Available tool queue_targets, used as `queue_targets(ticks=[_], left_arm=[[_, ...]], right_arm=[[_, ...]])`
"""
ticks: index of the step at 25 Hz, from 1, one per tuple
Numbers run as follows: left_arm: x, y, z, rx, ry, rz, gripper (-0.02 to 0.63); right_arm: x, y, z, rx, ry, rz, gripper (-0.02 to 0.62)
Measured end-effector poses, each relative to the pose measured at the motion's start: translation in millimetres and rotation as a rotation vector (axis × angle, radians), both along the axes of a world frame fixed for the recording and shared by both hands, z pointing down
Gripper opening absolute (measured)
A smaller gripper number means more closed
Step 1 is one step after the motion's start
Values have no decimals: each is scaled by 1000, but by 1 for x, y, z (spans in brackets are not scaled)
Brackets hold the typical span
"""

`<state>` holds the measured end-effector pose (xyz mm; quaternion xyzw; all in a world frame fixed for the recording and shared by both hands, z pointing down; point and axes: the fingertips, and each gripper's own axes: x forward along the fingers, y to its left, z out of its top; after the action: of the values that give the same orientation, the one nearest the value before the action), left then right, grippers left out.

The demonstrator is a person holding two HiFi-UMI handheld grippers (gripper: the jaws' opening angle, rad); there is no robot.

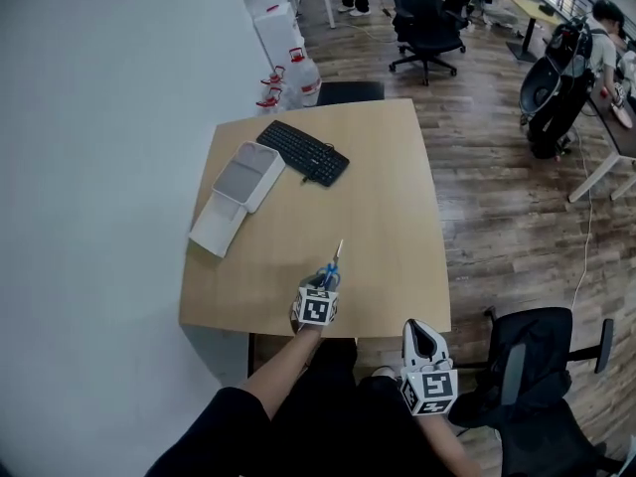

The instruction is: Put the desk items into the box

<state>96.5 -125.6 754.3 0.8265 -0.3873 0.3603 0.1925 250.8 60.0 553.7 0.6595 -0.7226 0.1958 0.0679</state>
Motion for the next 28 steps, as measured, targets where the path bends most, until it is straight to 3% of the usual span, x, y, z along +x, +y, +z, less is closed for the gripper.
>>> queue_targets(ticks=[7,14,28], left_arm=[[-64,5,-16,17,1,-75,84],[-129,-33,-20,27,40,-128,84],[-279,-139,-16,8,79,-156,84]], right_arm=[[-36,-3,-9,7,21,-71,60],[-85,-57,-9,10,55,-93,60],[-247,-187,3,-35,70,-176,60]])
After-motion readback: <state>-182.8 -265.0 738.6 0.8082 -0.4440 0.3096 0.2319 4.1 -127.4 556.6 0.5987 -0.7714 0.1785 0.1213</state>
